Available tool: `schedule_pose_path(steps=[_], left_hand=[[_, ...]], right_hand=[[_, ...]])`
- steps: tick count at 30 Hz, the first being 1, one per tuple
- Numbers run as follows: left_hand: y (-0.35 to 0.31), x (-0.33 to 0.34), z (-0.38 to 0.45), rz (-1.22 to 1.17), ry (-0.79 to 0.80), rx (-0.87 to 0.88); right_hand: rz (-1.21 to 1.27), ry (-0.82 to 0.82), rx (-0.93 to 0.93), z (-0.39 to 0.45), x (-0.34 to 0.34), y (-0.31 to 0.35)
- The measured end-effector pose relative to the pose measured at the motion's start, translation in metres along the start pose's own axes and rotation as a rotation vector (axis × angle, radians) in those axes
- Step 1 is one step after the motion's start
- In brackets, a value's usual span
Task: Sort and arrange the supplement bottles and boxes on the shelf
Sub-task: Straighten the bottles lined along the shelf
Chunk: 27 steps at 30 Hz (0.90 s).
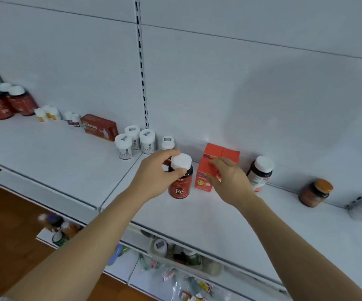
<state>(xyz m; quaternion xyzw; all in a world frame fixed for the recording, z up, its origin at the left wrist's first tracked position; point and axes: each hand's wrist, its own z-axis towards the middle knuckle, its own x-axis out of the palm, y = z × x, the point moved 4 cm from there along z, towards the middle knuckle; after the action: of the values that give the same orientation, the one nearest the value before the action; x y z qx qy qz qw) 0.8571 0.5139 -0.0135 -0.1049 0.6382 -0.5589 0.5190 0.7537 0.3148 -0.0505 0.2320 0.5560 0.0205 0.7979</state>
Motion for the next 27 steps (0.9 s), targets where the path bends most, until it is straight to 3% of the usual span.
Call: schedule_pose_path(steps=[6,15,27], left_hand=[[0.014,-0.006,0.015,-0.024,0.094,0.055],[0.019,-0.005,0.026,-0.005,0.122,0.075],[0.02,-0.006,0.022,0.001,0.077,0.062]], right_hand=[[-0.154,-0.075,0.059,-0.006,0.011,0.006],[-0.269,-0.21,-0.039,-0.002,0.019,0.008],[-0.349,-0.209,-0.07,-0.002,0.024,0.005]])
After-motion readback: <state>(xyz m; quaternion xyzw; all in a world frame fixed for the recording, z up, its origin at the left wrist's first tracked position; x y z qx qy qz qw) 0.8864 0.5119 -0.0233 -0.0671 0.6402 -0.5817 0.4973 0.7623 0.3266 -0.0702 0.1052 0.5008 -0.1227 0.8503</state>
